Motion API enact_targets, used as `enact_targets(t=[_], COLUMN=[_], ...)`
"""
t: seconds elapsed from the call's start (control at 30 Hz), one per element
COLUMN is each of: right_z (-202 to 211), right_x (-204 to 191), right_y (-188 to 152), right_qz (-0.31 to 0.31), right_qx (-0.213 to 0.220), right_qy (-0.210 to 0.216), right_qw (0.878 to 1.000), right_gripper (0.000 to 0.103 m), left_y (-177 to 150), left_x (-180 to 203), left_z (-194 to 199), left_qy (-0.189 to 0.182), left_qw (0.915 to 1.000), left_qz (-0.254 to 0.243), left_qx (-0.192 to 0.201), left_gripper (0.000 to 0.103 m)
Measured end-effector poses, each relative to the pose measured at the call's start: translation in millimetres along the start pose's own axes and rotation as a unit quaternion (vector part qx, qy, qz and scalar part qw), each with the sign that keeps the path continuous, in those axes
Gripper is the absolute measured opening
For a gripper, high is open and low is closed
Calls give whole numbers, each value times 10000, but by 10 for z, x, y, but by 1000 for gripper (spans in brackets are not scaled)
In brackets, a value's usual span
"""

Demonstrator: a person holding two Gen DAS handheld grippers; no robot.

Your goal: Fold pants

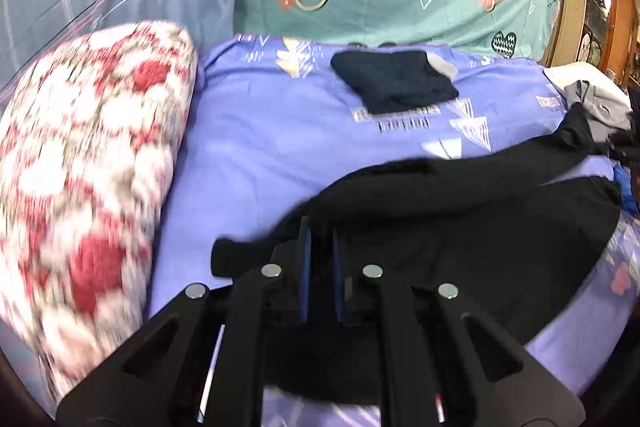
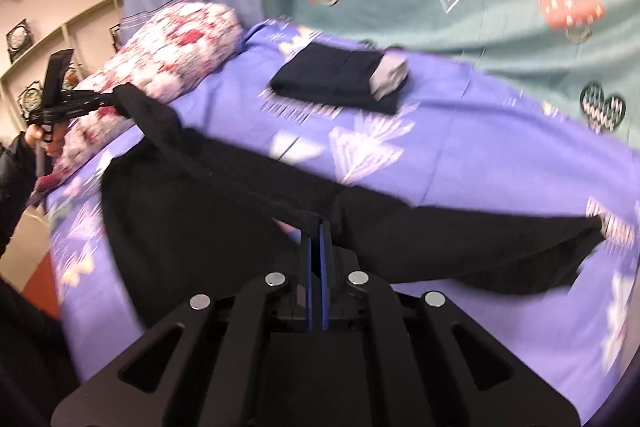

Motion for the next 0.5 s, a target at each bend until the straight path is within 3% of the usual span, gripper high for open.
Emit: enact_targets(t=[0.2,0.5], right_z=[-281,-40], right_x=[-312,-477], right_y=[-453,-639], right_qz=[-38,42], right_qx=[-359,-278], right_qy=[214,72], right_qw=[9991,9996], right_gripper=[3,3], left_y=[-516,-679], left_x=[45,-1], left_z=[-69,90], left_qy=[-103,-62], left_qw=[9989,9986], left_qz=[396,523], left_qx=[-235,-103], left_gripper=[9,9])
Point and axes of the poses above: each gripper's, at about its wrist camera, not at the fingertips, and z roughly against the way its jaws point, x to its right, y to its top, the point moved 7 cm from there along -z, roughly the way its jaws point, and after that the axes turned 15 degrees about -x, right-handed, at the moved point
